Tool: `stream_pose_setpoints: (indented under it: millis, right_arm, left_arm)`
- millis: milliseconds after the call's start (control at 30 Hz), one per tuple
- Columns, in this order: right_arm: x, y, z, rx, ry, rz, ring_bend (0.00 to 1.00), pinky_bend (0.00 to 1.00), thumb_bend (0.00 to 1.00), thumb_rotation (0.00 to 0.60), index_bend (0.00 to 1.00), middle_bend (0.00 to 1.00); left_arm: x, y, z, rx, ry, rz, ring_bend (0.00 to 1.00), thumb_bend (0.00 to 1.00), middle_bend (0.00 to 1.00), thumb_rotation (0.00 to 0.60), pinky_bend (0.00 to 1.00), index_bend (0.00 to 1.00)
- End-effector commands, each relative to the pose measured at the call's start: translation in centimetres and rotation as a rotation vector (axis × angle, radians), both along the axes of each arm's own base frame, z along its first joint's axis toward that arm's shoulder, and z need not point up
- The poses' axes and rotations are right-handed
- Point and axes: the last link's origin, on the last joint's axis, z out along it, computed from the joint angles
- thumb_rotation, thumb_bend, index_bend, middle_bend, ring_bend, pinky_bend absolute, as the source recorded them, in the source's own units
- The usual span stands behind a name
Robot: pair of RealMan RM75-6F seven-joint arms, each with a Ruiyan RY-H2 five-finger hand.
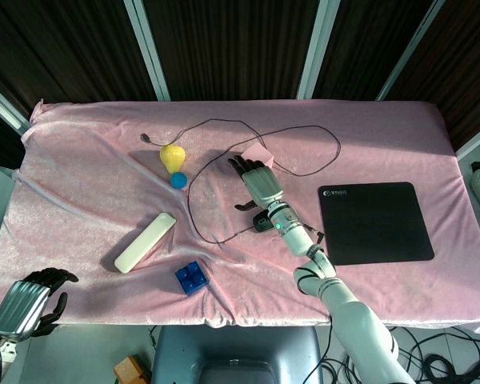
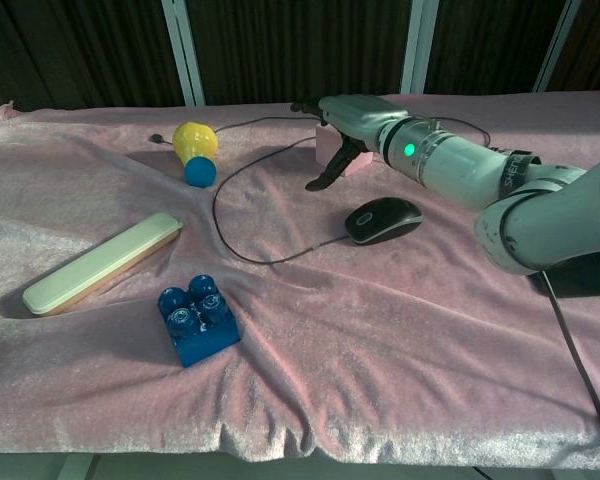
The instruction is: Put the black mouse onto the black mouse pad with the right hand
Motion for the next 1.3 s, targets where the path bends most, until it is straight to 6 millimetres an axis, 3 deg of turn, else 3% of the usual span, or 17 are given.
stream_pose_setpoints:
  millis: [33, 633, 867, 1167, 1200, 1300]
  right_arm:
    - [0.0, 0.1, -0.2, 0.005, 0.004, -0.004, 0.23, 0.35, 0.20, 0.600, 0.12, 0.19]
    - [-0.2, 0.3, 0.0, 0.018, -0.029, 0.014, 0.24, 0.36, 0.20, 0.600, 0.19, 0.20]
    - [-0.5, 1.0, 0.1, 0.027, -0.023, 0.076, 0.35, 0.45, 0.20, 0.600, 0.34, 0.30]
    - [-2.2, 1.9, 0.7, 0.054, 0.016, 0.132, 0.38, 0.49, 0.20, 0.600, 0.37, 0.32]
    - [-3.6, 2.3, 1.3, 0.059, 0.033, 0.145, 0.38, 0.49, 0.20, 0.600, 0.37, 0.32]
    - [-5.2, 2.9, 2.6, 0.068, 0.029, 0.167, 0.38, 0.49, 0.20, 0.600, 0.37, 0.33]
  left_arm:
    - [0.0, 0.0, 0.1, 0.002, -0.001, 0.002, 0.32, 0.58, 0.39, 0.600, 0.44, 0.38]
    - [0.0, -0.2, 0.0, 0.000, 0.005, -0.001, 0.32, 0.58, 0.39, 0.600, 0.44, 0.38]
    - [0.0, -0.2, -0.1, -0.005, 0.009, 0.000, 0.32, 0.58, 0.39, 0.600, 0.44, 0.38]
    - [0.1, -0.2, -0.3, -0.012, 0.016, -0.006, 0.32, 0.58, 0.39, 0.600, 0.44, 0.38]
    - [0.1, -0.2, -0.5, -0.018, 0.020, -0.006, 0.32, 0.58, 0.39, 0.600, 0.44, 0.38]
    - [0.2, -0.2, -0.4, -0.015, 0.021, -0.007, 0.32, 0.58, 0.39, 0.600, 0.44, 0.38]
